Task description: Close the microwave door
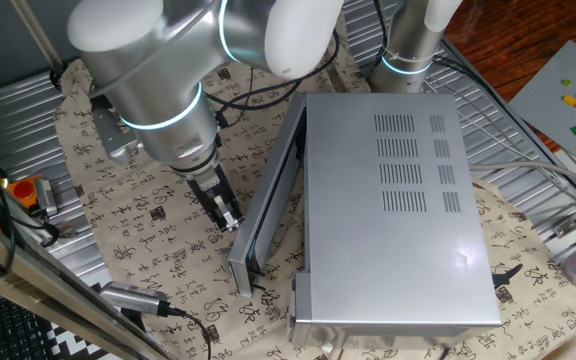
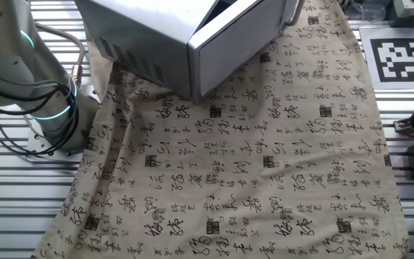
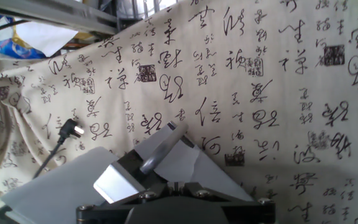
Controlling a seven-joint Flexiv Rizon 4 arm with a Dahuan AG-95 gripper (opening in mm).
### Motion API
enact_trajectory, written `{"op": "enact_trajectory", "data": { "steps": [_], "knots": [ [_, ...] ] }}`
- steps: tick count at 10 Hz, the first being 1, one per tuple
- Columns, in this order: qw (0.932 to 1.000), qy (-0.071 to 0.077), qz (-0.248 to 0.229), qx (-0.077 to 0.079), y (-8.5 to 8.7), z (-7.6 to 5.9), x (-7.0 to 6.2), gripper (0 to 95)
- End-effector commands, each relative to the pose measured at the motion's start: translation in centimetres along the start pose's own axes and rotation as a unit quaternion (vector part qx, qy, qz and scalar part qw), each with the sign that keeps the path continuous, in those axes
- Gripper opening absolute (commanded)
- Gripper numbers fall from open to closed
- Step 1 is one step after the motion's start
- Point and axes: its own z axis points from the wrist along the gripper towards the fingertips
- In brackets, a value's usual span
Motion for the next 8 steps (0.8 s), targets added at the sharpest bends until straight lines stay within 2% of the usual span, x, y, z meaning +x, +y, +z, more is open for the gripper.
{"op": "enact_trajectory", "data": {
  "steps": [1,6,8],
  "knots": [
    [0.9993,0.001,-0.032,0.019,0.0,0.0,0.0,0.0],
    [0.9985,0.006,-0.048,0.023,0.0,0.0,0.0,0.0],
    [0.9988,0.006,-0.044,0.02,1.4,0.6,1.1,0.0]
  ]
}}
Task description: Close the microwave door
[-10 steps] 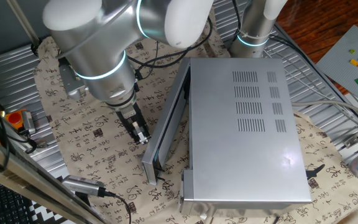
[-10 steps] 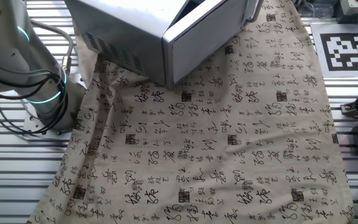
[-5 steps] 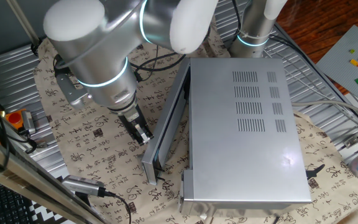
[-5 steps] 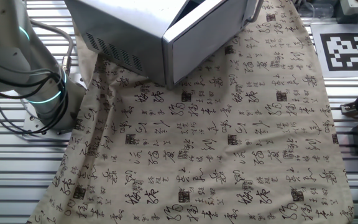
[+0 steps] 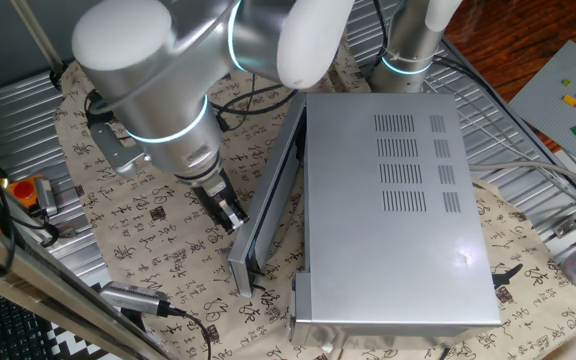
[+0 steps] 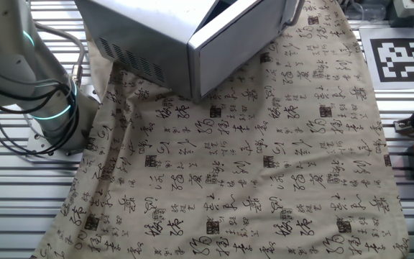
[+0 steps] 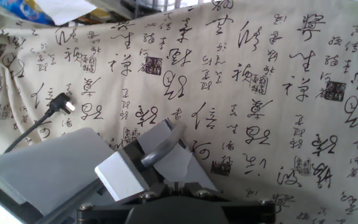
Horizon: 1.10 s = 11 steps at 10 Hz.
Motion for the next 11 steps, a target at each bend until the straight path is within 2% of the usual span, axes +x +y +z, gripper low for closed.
{"op": "enact_trajectory", "data": {
  "steps": [1,5,11],
  "knots": [
    [1.0,-0.004,0.008,0.001,1.2,0.2,0.7,0.0],
    [0.9998,-0.006,0.018,0.0,3.4,0.5,2.0,0.0],
    [0.9993,-0.007,0.038,-0.005,5.9,1.3,4.2,0.0]
  ]
}}
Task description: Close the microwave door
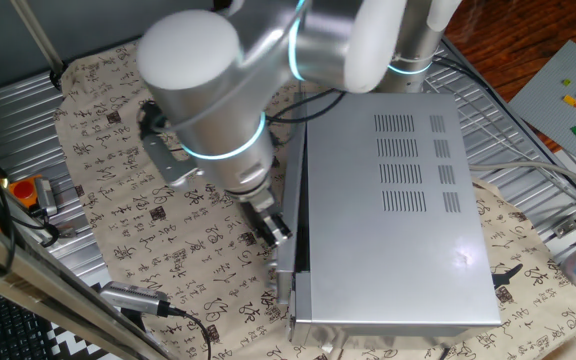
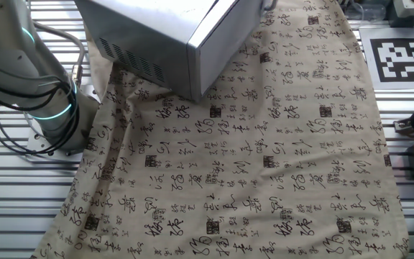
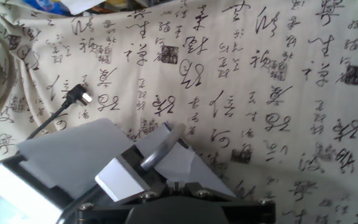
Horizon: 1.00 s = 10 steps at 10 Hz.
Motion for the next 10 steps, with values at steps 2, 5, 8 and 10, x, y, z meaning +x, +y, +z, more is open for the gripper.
{"op": "enact_trajectory", "data": {
  "steps": [2,5,8,10],
  "knots": [
    [0.9999,-0.003,0.01,0.002,0.9,0.5,0.9,0.0],
    [0.9998,-0.004,0.021,0.0,1.1,0.5,1.2,0.0],
    [0.9993,0.002,0.036,-0.008,1.2,0.4,1.4,0.0],
    [0.9995,-0.002,0.03,-0.006,1.3,0.4,1.6,0.0]
  ]
}}
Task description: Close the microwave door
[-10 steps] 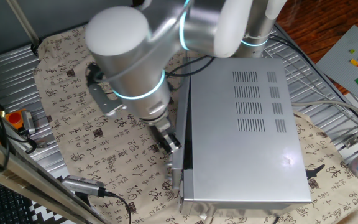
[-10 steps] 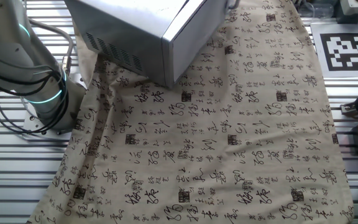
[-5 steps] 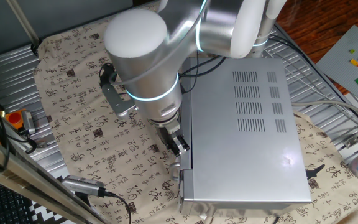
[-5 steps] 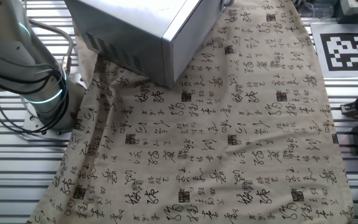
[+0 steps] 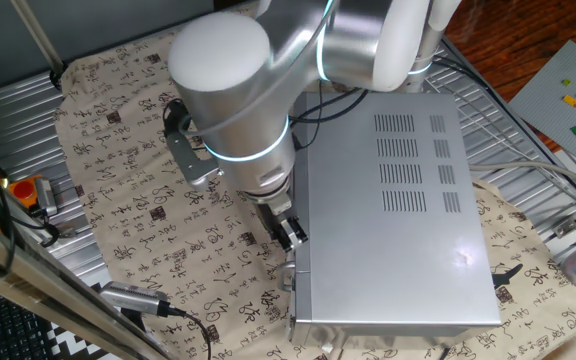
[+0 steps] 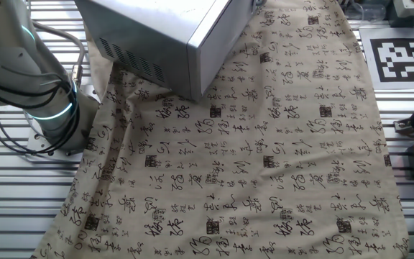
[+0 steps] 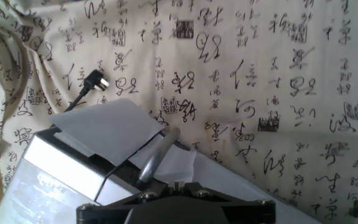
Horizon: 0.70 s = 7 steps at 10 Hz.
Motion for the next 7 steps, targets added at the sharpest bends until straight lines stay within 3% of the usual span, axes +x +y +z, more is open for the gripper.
{"op": "enact_trajectory", "data": {
  "steps": [1,3,7],
  "knots": [
    [0.9989,-0.015,-0.029,0.033,-0.1,0.0,0.1,0.0],
    [0.9944,-0.023,-0.06,0.084,-0.5,-0.1,-0.8,0.0],
    [0.9919,-0.024,-0.084,0.092,-3.2,-0.6,-3.5,0.0]
  ]
}}
